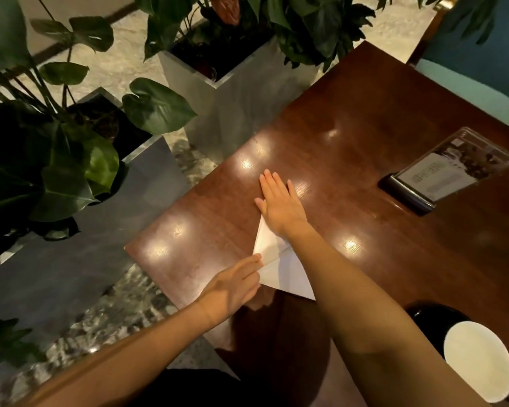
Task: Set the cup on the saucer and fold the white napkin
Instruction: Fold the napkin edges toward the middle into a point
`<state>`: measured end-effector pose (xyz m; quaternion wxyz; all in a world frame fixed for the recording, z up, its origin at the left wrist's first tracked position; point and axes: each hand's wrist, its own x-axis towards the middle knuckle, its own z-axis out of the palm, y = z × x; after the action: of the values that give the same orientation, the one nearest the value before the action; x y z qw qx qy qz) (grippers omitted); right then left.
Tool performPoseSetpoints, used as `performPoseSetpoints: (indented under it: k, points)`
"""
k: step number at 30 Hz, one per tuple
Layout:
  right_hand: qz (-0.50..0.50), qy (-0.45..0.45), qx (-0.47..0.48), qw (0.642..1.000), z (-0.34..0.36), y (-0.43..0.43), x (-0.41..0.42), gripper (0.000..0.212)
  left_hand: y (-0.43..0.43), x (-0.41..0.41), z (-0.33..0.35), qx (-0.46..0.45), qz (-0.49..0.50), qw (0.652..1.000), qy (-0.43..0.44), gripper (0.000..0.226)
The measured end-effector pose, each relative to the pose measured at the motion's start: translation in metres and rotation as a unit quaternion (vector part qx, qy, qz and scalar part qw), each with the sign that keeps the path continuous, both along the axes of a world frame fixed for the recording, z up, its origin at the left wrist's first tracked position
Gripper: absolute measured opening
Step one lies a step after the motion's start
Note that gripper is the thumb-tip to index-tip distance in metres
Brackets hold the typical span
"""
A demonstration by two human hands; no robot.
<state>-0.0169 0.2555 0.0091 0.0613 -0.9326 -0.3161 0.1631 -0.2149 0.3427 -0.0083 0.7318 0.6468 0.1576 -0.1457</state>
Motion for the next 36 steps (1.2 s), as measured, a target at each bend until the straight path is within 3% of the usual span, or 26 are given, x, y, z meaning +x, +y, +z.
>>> performPoseSetpoints:
  k: [1, 4, 6, 8, 10, 11, 14, 20, 23, 26, 28, 32, 36]
  points:
    - [-0.004, -0.001, -0.007, 1.000, 0.001, -0.002, 0.002, 0.058, 0.001, 0.000, 0.001, 0.043, -0.004, 0.999, -0.002, 0.037]
    - [-0.010, -0.004, -0.027, 1.000, 0.010, -0.016, 0.006, 0.059, 0.013, -0.003, 0.003, 0.241, -0.031, 0.961, -0.130, 0.029]
    - [0.027, -0.021, -0.013, 0.999, 0.022, -0.026, -0.003, 0.059, 0.020, 0.001, -0.003, 0.359, -0.093, 0.907, -0.202, 0.036]
    - [0.090, -0.026, 0.020, 0.995, 0.029, -0.034, -0.028, 0.059, 0.019, 0.003, -0.007, 0.416, -0.121, 0.873, -0.222, 0.036]
    - [0.149, -0.016, 0.040, 0.988, 0.022, -0.042, -0.066, 0.058, 0.013, 0.006, -0.010, 0.518, -0.132, 0.798, -0.279, 0.035]
    - [0.165, -0.016, 0.033, 0.986, 0.014, -0.048, -0.083, 0.057, 0.012, 0.007, -0.011, 0.525, -0.135, 0.788, -0.292, 0.031]
    - [0.135, -0.029, -0.010, 0.990, -0.008, -0.067, -0.104, 0.057, 0.011, 0.008, -0.010, 0.459, -0.117, 0.825, -0.308, 0.015]
    - [0.035, -0.058, -0.009, 0.998, -0.007, -0.085, -0.092, 0.058, 0.009, 0.005, -0.003, 0.528, -0.068, 0.784, -0.320, 0.036]
    - [-0.013, -0.056, -0.054, 0.997, -0.006, -0.107, -0.081, 0.062, 0.007, 0.004, -0.002, 0.545, -0.062, 0.775, -0.315, 0.024]
    - [-0.053, -0.063, -0.108, 0.991, 0.004, -0.121, -0.079, 0.068, 0.003, 0.005, -0.001, 0.531, -0.060, 0.787, -0.308, 0.020]
    - [-0.027, -0.108, -0.081, 0.990, 0.016, -0.120, -0.091, 0.065, 0.002, 0.006, -0.002, 0.515, -0.059, 0.799, -0.306, 0.023]
    - [0.177, -0.122, -0.034, 0.976, 0.015, -0.128, -0.132, 0.056, 0.004, 0.004, -0.005, 0.526, -0.068, 0.795, -0.293, 0.024]
    - [0.177, -0.110, -0.037, 0.977, 0.016, -0.151, -0.147, 0.053, 0.002, 0.004, -0.002, 0.529, -0.076, 0.800, -0.271, 0.024]
